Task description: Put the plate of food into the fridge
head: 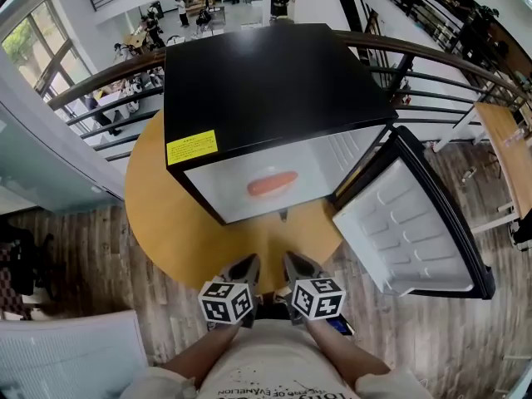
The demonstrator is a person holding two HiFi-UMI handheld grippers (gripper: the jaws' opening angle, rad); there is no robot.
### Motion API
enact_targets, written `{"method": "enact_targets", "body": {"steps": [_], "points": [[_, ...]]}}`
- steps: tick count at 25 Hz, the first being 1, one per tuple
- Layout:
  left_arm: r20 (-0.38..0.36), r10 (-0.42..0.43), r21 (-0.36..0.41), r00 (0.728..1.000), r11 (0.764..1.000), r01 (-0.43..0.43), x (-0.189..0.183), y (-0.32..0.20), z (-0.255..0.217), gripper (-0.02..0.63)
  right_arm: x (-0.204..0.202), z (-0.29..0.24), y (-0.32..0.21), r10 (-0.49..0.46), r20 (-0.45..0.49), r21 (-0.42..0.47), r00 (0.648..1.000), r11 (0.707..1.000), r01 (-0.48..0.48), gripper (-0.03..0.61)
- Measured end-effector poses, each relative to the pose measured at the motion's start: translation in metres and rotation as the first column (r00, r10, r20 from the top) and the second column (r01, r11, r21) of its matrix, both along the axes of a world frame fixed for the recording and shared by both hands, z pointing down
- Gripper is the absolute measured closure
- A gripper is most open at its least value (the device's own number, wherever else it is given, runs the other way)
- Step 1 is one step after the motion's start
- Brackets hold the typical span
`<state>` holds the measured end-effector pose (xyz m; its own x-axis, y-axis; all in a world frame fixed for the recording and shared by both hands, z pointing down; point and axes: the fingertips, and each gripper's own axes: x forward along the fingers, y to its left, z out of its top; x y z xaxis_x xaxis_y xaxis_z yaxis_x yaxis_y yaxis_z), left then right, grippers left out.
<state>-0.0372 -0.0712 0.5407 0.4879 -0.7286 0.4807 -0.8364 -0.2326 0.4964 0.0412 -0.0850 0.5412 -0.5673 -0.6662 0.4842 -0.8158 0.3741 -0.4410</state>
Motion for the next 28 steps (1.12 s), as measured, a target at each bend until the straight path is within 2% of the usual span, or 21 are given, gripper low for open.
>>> {"method": "enact_targets", "body": {"steps": [5, 10, 28], "points": [[0.046, 0.019, 0.017, 0.999, 1.000, -0.020, -0.002, -0.003, -0.002, 0.591, -0.003, 0.002, -0.001, -0.020, 0.005, -0.010, 1.000, 1.000, 0.020, 0.551], [0.046, 0.029, -0.017, 0.999, 0.999, -0.028, -0.001, 0.001, 0.006, 0.591, -0.009, 0.004, 0.000, -0.056, -0.005, -0.015, 0.998, 0.998, 0.056, 0.552], [0.048, 0.032, 0.000, 0.998, 0.999, -0.032, -0.001, -0.007, 0.001, 0.591, -0.015, 0.003, -0.005, -0.078, -0.019, -0.009, 0.997, 0.997, 0.078, 0.552]]}}
